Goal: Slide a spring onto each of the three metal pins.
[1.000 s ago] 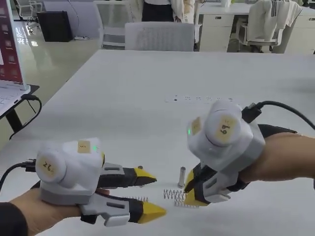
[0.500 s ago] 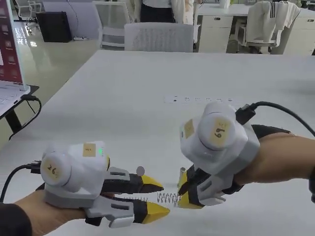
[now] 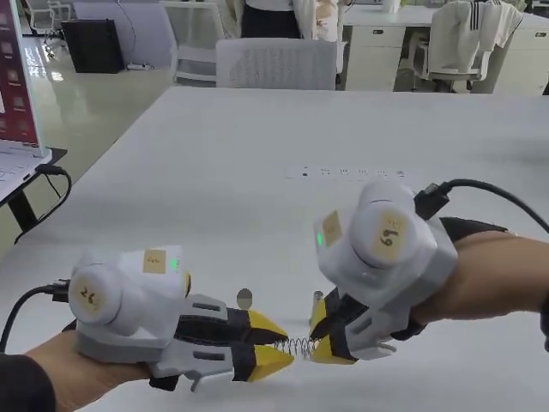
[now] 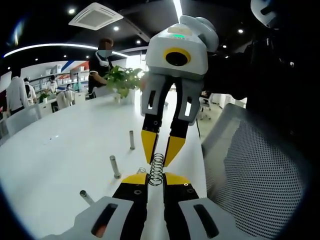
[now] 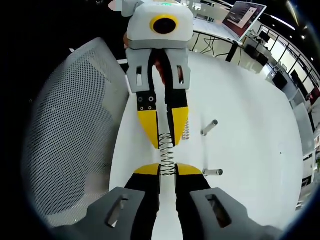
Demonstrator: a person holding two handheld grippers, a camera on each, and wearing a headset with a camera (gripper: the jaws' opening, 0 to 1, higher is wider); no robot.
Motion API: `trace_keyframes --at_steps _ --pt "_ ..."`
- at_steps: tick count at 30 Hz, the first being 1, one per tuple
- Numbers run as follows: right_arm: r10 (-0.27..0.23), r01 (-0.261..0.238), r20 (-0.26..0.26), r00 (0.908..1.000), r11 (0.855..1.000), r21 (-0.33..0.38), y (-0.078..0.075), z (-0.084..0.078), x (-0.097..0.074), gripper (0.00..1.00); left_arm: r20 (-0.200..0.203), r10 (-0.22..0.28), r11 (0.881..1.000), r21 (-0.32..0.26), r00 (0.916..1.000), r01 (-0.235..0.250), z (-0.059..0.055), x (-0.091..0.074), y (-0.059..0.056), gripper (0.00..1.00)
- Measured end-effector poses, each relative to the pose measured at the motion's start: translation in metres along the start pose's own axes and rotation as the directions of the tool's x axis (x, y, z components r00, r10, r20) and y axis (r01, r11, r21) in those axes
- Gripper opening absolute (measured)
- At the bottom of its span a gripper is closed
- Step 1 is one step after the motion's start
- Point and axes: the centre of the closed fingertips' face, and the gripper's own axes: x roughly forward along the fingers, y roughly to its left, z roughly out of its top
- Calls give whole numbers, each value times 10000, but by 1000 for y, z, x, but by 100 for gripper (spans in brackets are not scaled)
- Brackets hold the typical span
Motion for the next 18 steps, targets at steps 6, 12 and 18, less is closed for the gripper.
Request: trace_keyframes --at_steps 6,12,18 --pt "-9 8 97 10000 10000 89 -1 0 0 9 26 -83 9999 -96 10000 83 0 0 -2 3" --pt "54 -58 230 9997 9998 183 1 0 1 9 -27 -180 9997 -183 9998 180 -1 0 -3 2" --pt "65 -76 308 9995 9994 346 0 -4 3 12 90 -270 9993 -255 9996 272 2 -1 -5 2"
